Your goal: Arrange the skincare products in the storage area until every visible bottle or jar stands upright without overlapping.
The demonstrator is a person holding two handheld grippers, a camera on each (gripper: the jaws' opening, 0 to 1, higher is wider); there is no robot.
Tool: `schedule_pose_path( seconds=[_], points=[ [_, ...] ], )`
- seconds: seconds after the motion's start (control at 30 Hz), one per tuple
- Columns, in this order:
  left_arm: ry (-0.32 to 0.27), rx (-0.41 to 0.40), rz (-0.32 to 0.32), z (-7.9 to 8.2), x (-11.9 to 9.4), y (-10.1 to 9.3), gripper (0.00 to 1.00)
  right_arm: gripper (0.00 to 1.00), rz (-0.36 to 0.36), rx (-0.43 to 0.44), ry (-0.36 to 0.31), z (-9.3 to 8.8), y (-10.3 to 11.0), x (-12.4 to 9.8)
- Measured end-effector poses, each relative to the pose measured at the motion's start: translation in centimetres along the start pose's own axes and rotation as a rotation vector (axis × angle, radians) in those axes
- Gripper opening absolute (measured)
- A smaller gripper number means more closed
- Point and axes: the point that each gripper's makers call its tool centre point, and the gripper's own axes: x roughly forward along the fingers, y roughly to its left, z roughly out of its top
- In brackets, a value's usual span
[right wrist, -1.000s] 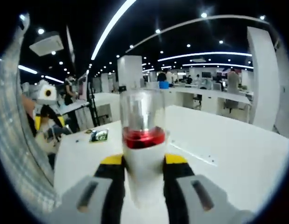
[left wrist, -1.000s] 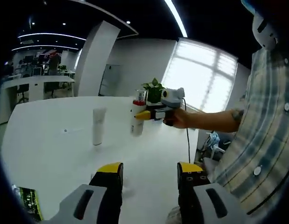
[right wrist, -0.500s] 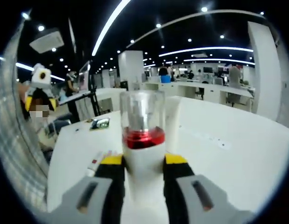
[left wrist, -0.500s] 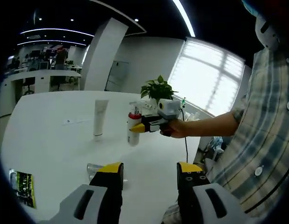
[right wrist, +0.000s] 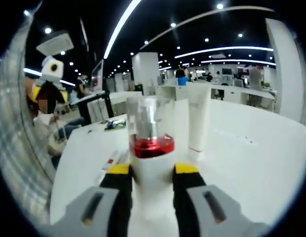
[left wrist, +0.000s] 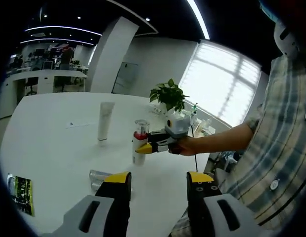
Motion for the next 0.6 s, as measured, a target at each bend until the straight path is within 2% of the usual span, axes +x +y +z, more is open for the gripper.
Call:
schedule_pose_path(
  seconds=[0.13,0.33,0.43,0.5,0.6],
  points=[
    [-0.014,-0.016,0.006,0.3,-0.2,0.2,0.46,0.28,0.011,0.003,0.005,-0.4,0.4,0.5],
    [-0.007,-0.021,0.023,-0.2,-0.7,0.4,0.46,0.28,0.031,-0.003,-0.01,-0.6,0.9,1.0],
    [-0.083,-0.061,-0.001,0.8,-1.0,0.0,0.47,0.28,0.04,0.001,-0.011,-0.6,1.0,1.1],
    [-0.092,-0.067,0.0,0.9,-1.1,0.1,0.47,0.28,0.044,-0.008,-0.014,-0.6,1.1,1.1],
    [-0.074,-0.062,0.017,0.6,-1.1,0.5,0.47,0.29,0.047,-0.001,-0.023,-0.7,1.2,0.8]
  ],
)
